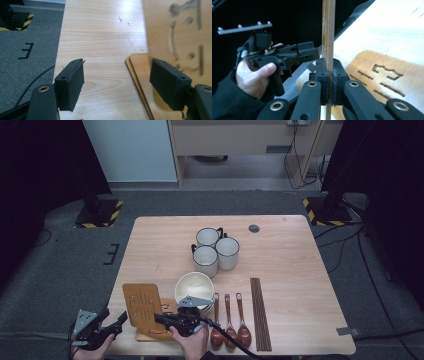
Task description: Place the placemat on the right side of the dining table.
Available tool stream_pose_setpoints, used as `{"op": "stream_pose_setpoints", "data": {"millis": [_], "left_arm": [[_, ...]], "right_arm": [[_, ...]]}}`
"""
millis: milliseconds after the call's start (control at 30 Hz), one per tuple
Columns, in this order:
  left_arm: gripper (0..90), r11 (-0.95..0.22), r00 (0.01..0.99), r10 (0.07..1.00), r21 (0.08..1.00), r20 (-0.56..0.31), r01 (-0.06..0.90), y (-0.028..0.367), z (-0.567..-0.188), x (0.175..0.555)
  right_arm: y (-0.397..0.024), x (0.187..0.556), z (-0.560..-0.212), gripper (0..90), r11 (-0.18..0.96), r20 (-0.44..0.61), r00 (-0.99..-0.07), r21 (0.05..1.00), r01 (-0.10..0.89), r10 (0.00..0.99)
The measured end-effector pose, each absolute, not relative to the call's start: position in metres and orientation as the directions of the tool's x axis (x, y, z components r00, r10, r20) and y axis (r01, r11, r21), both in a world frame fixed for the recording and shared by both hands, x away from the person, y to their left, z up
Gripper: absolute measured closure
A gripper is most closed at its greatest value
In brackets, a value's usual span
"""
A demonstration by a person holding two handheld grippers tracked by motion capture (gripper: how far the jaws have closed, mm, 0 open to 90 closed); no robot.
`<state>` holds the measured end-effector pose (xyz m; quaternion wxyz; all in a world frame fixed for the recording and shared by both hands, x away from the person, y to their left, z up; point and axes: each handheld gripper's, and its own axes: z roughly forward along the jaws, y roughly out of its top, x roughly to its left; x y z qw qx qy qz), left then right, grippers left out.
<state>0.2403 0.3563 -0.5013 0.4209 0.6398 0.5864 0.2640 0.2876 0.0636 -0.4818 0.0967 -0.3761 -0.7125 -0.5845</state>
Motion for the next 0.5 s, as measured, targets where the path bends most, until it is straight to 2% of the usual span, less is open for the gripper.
{"op": "stream_pose_setpoints", "data": {"millis": [500], "left_arm": [[24.8,0.02,0.156,0.979,0.827,-0.129,0.561,0.353,-0.505,0.252]], "right_arm": [[0.034,0.301,-0.451,87.0,-0.062,0.572,-0.706,0.793,0.606,0.418]]}}
